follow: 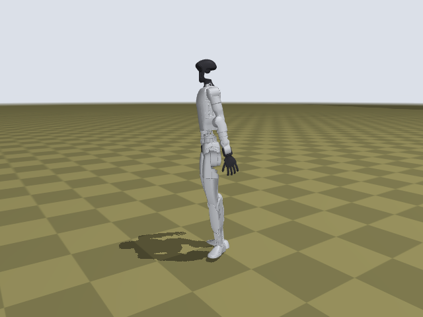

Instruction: In place motions

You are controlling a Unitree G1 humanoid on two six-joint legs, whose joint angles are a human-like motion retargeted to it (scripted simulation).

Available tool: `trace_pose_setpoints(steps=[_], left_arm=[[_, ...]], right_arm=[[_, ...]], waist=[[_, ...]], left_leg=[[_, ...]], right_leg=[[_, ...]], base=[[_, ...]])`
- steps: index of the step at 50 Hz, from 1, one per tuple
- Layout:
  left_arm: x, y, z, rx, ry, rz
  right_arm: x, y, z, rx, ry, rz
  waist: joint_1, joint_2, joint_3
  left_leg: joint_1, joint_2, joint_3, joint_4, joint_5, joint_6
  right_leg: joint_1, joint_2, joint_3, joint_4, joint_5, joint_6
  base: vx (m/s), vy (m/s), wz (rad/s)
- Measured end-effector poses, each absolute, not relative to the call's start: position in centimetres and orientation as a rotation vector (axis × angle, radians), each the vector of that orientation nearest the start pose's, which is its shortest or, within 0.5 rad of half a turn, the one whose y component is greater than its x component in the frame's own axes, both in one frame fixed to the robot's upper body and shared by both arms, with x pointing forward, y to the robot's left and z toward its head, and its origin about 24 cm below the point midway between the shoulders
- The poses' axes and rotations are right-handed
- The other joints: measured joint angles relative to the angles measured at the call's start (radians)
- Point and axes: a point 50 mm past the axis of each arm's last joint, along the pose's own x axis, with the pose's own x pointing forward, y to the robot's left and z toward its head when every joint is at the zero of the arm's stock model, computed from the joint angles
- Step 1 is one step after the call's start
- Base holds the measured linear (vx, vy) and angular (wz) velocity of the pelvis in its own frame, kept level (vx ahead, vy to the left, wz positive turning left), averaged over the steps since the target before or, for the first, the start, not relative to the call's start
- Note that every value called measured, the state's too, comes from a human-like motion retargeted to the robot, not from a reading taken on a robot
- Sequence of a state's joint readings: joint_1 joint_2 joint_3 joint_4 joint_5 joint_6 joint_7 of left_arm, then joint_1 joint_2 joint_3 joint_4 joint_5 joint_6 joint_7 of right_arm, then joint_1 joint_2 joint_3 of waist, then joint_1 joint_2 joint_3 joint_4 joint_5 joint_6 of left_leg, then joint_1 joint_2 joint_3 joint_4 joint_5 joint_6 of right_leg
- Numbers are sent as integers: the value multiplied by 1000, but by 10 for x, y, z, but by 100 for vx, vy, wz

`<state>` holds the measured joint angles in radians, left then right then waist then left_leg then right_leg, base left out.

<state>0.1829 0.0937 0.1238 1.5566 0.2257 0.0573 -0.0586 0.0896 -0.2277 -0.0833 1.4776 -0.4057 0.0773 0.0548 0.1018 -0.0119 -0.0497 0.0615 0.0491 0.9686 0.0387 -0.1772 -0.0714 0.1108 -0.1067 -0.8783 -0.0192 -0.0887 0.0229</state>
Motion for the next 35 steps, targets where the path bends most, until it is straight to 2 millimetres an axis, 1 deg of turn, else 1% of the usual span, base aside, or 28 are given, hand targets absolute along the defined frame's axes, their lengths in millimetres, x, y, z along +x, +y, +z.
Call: trace_pose_setpoints(steps=[2,3,5,7,10,15,18,20,22,23,24,25,27,28,32,35], left_arm=[[-73,181,-174,36,1797,-3],[-72,179,-174,25,1792,3],[-69,179,-175,23,1776,10],[-64,182,-176,43,1761,0],[-59,184,-176,70,1751,-24],[-44,185,-178,74,1702,-42],[-37,184,-179,71,1681,-61],[-31,182,-180,70,1669,-76],[-25,182,-180,67,1654,-93],[-22,183,-180,63,1646,-103],[-20,184,-180,59,1640,-111],[-18,185,-180,55,1634,-118],[-15,190,-180,58,1626,-106],[-13,193,-180,62,1622,-92],[-10,205,-178,86,1618,-51],[-10,213,-177,103,1633,-41]], right_arm=[[-7,-244,-171,-393,1641,84],[-3,-242,-171,-387,1626,73],[2,-240,-172,-364,1599,43],[3,-238,-172,-330,1589,33],[-5,-236,-173,-321,1614,48],[-19,-237,-172,-354,1660,78],[-28,-236,-171,-353,1684,83],[-33,-234,-172,-337,1691,68],[-35,-232,-172,-313,1690,48],[-36,-231,-172,-302,1690,44],[-36,-230,-172,-294,1691,46],[-36,-229,-172,-287,1692,50],[-34,-226,-173,-288,1689,71],[-31,-225,-174,-294,1682,84],[-19,-224,-175,-342,1633,134],[-12,-225,-175,-383,1607,166]], waist=[[0,2,-1],[2,2,1],[5,-3,5],[10,-6,7],[34,-8,4],[42,5,-2],[35,32,-17],[28,64,-24],[15,96,-25],[11,105,-25],[6,106,-24],[1,103,-24],[-9,86,-17],[-12,78,-13],[-57,62,11],[-81,38,21]], left_leg=[[1,-8,10,-21,-5,9],[-5,-15,-10,-27,-12,11],[-15,-21,-37,-27,-20,10],[-24,-26,-67,-20,-32,9],[-36,-35,-123,-12,-49,4],[-47,-48,-207,-16,-91,0],[-57,-32,-238,-21,-116,1],[-66,-4,-266,-19,-130,0],[-74,31,-300,-13,-142,-5],[-76,40,-311,-11,-146,-6],[-79,41,-320,-11,-149,-6],[-83,38,-330,-12,-151,-5],[-90,25,-348,-13,-146,-1],[-93,22,-353,-12,-143,-1],[-109,23,-408,-3,-131,0],[-120,7,-443,1,-125,3]], right_leg=[[6,-4,-22,7,1,8],[10,-5,-29,11,2,12],[17,-14,-53,18,3,20],[28,-21,-85,25,4,27],[46,-32,-114,43,4,34],[78,-52,-167,91,27,45],[82,-65,-188,156,76,26],[73,-76,-181,227,120,-14],[34,-100,-111,338,139,-75],[3,-109,-45,392,141,-96],[-32,-113,37,435,137,-93],[-70,-113,126,473,131,-77],[-144,-66,325,507,111,-55],[-167,-41,394,512,99,-50],[-185,12,475,474,63,-34],[-200,49,531,425,40,-3]], base=[[7,19,54],[2,13,61],[3,17,76],[13,33,89],[12,25,67],[11,29,77],[14,38,98],[10,26,113],[10,24,113],[8,15,102],[6,10,97],[6,12,97],[5,11,93],[3,5,95],[2,2,121],[4,0,113]])
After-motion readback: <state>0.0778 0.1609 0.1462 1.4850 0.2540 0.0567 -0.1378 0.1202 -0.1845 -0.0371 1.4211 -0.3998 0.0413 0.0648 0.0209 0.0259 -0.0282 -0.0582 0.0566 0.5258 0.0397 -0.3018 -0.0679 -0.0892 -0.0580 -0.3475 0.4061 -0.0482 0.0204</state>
